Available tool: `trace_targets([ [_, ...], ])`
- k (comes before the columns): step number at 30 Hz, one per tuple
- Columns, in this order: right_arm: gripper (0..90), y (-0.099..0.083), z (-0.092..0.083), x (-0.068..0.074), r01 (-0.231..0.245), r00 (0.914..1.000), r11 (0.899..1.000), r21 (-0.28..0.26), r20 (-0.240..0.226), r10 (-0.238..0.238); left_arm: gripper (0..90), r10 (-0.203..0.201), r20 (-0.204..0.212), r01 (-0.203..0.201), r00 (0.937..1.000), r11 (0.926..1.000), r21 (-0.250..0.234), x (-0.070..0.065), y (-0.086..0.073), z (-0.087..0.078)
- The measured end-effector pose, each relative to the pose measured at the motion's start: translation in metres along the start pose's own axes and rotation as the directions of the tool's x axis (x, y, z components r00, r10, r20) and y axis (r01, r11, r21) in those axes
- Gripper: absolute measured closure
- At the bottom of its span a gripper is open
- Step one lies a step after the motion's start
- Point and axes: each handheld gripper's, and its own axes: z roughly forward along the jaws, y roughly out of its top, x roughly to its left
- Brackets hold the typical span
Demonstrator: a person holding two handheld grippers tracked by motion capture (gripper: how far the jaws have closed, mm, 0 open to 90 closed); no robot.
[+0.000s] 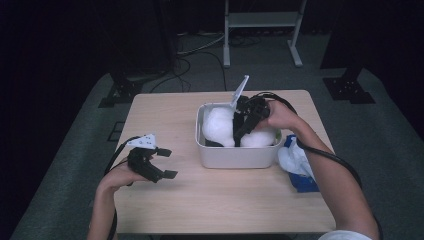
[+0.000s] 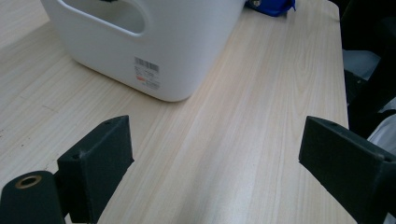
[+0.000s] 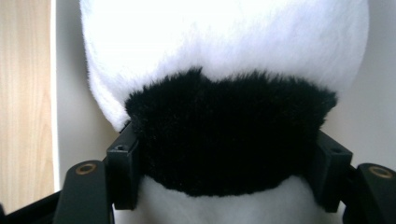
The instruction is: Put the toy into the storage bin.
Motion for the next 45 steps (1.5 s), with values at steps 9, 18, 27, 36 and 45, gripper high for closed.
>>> trace_targets([
  [9,28.8,0.001,0.009,0.022,0.045,0.9988,0.999,0.028,-0.022,-0.044,8.5,-0.001,-0.001,0.001,1.0000,1.0000,-0.004,0.000,0.000,-0.001],
  [18,28.4,-0.002,0.012,0.037,0.061,0.9976,0.998,0.026,-0.035,-0.060,8.5,0.001,-0.003,-0.001,1.0000,1.0000,-0.004,0.000,0.000,-0.001],
  [27,28.2,-0.008,0.021,0.048,0.070,0.9962,0.997,0.031,-0.055,-0.068,8.5,0.007,0.001,-0.007,1.0000,1.0000,0.004,-0.001,0.001,0.001],
  [36,27.5,-0.009,0.036,0.054,0.084,0.9940,0.995,0.058,-0.074,-0.080,8.5,0.007,0.002,-0.007,1.0000,1.0000,0.002,-0.001,0.001,0.000],
  [45,26.2,-0.013,0.052,0.051,0.074,0.9934,0.993,0.091,-0.095,-0.065,8.5,0.002,0.002,-0.002,1.0000,1.0000,-0.002,0.000,0.000,-0.001],
])
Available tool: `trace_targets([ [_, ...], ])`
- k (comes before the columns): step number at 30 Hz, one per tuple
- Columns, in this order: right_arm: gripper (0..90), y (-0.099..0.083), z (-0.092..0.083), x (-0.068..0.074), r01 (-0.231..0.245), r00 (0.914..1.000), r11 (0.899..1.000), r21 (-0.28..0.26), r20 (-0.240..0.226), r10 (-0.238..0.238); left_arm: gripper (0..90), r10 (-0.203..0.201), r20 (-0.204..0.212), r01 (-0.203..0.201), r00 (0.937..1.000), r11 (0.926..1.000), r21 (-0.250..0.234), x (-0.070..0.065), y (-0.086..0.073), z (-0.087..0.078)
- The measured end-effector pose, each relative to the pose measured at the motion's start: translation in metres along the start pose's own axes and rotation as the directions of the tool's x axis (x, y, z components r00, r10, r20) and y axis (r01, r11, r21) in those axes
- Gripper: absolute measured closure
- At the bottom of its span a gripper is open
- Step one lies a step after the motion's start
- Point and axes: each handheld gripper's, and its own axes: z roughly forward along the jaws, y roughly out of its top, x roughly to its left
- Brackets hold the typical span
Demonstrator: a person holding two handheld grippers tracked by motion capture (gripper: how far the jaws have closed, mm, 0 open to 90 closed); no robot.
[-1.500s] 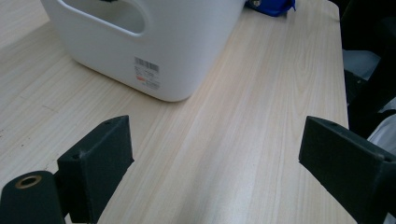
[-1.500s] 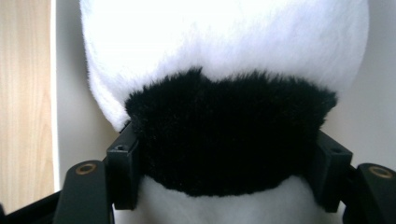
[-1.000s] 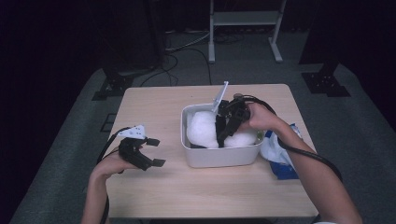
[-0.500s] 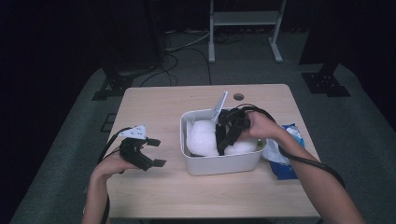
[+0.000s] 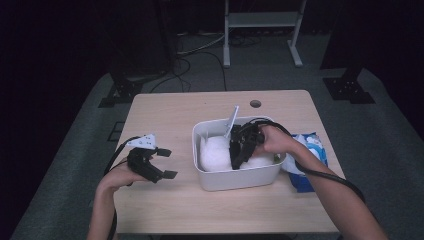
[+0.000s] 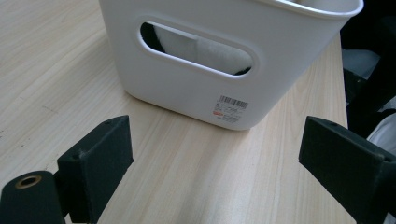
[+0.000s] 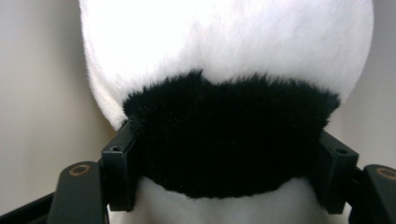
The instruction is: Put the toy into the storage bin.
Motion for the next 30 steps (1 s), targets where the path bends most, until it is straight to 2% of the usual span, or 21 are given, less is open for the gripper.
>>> trace_targets([
  [3,25.3,-0.0006,0.0022,-0.0004,-0.001,1.0000,1.000,0.006,-0.007,0.001,8.5,-0.002,-0.001,0.002,1.0000,1.0000,0.001,0.0002,-0.0002,0.0001],
  [9,18.5,0.0024,0.0043,0.0000,-0.013,0.9999,0.999,0.040,-0.003,0.013,8.5,0.002,0.003,-0.002,1.0000,1.0000,0.003,-0.0010,0.0009,0.0012],
  [15,12.4,0.0029,0.0054,-0.0013,-0.029,0.9996,0.998,0.048,-0.002,0.029,8.5,0.003,0.003,-0.003,1.0000,1.0000,0.006,-0.0004,0.0004,0.0015],
  [22,10.3,0.0041,0.0043,-0.0017,-0.040,0.9992,0.997,0.062,0.000,0.040,8.4,0.004,-0.001,-0.004,1.0000,1.0000,0.003,-0.0006,0.0007,0.0005],
  [30,10.3,0.0016,-0.0029,-0.0018,-0.064,0.9975,0.997,0.051,0.032,0.062,7.7,0.003,-0.001,-0.003,1.0000,1.0000,0.005,-0.0009,0.0008,0.0010],
])
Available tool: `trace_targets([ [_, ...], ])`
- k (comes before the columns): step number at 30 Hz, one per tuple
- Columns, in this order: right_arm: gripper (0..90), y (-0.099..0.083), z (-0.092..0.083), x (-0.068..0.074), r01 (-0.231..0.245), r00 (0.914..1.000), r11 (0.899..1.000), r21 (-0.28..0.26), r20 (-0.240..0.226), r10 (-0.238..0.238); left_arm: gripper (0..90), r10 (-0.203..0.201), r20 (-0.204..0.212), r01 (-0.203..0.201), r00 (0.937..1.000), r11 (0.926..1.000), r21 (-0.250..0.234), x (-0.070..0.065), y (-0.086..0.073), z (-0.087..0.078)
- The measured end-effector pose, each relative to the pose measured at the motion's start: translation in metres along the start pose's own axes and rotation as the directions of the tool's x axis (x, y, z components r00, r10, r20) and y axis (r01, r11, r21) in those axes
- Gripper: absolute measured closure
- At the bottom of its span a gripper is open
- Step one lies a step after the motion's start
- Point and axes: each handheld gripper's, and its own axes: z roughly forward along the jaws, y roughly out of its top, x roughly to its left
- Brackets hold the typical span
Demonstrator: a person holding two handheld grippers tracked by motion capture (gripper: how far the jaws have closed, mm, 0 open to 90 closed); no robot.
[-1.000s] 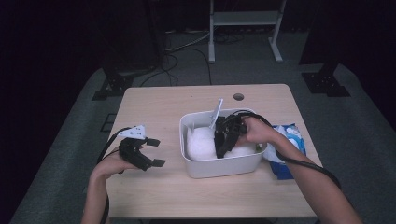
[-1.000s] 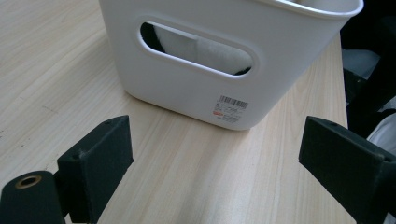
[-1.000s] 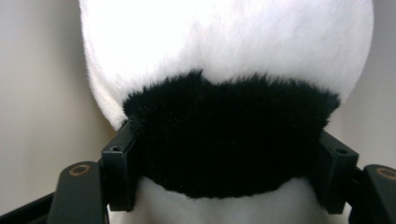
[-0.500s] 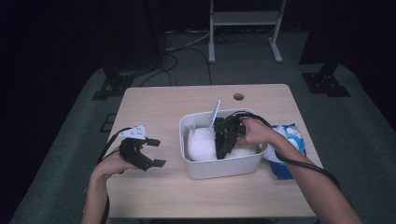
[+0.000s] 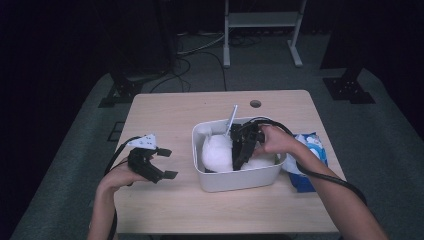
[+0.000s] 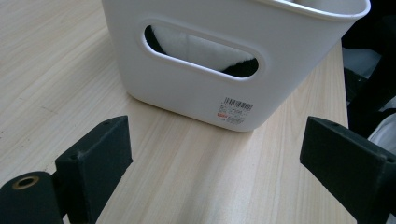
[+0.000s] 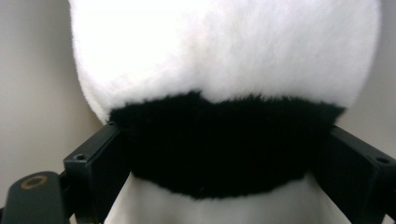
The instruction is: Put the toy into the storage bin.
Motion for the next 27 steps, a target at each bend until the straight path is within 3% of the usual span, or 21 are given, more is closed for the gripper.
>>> trace_targets([
  [7,15.9,-0.003,-0.022,0.000,-0.017,0.9998,0.995,-0.095,0.006,0.018,7.7,0.005,-0.002,-0.005,1.0000,1.0000,0.003,0.000,0.000,0.001],
  [15,15.9,-0.011,-0.045,0.003,-0.031,0.9992,0.988,-0.153,0.022,0.034,7.7,0.006,-0.007,-0.006,1.0000,1.0000,-0.001,0.000,0.001,0.001],
  [27,15.9,-0.029,-0.065,0.006,-0.059,0.9969,0.973,-0.221,0.037,0.069,7.7,0.001,-0.011,-0.001,0.9999,1.0000,0.005,0.000,0.000,0.004],
])
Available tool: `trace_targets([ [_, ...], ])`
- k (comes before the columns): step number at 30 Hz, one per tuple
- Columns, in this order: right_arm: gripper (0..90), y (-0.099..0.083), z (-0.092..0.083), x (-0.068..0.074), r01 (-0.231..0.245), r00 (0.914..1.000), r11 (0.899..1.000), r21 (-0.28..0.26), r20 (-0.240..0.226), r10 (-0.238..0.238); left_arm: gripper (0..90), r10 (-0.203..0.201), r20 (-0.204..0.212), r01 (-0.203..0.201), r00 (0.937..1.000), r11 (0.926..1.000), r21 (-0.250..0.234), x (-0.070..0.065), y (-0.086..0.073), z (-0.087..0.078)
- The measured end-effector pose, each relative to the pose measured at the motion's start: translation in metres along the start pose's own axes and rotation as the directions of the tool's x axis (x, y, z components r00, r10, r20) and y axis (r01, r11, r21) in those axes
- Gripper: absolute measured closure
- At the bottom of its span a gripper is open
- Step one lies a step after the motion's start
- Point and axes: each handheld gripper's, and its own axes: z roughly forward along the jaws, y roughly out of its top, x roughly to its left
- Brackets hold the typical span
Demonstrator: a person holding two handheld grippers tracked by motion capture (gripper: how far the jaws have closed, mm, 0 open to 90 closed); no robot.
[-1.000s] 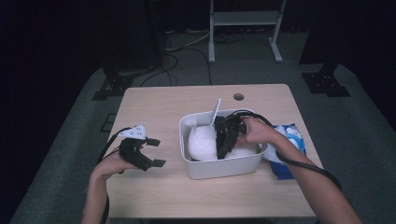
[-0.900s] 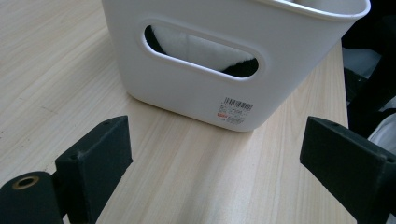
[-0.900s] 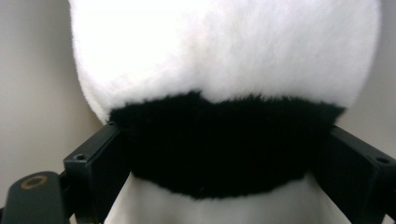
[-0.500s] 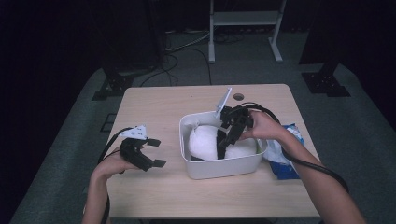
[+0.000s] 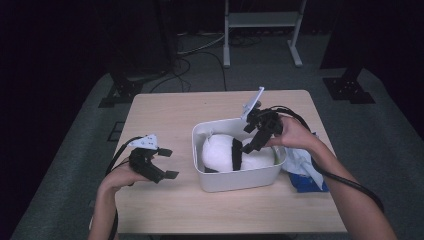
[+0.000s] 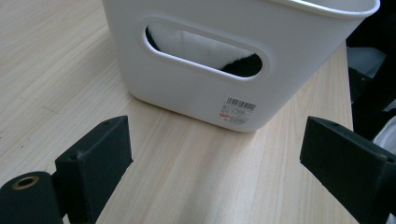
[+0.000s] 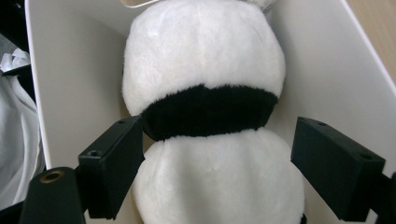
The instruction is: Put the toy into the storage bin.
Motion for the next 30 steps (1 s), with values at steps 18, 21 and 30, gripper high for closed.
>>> trace_targets([
  [18,15.9,-0.021,-0.028,-0.002,-0.054,0.9978,0.996,-0.074,0.035,0.057,7.7,0.001,0.001,-0.001,1.0000,1.0000,0.005,0.000,0.000,0.003],
  [21,15.9,-0.027,-0.033,-0.003,-0.061,0.9970,0.994,-0.086,0.041,0.065,7.7,0.001,0.001,-0.001,1.0000,1.0000,0.007,0.000,0.000,0.004],
  [30,15.9,-0.048,-0.046,-0.002,-0.098,0.9923,0.987,-0.123,0.063,0.107,7.7,-0.003,0.001,0.003,1.0000,1.0000,0.009,0.000,-0.001,0.005],
])
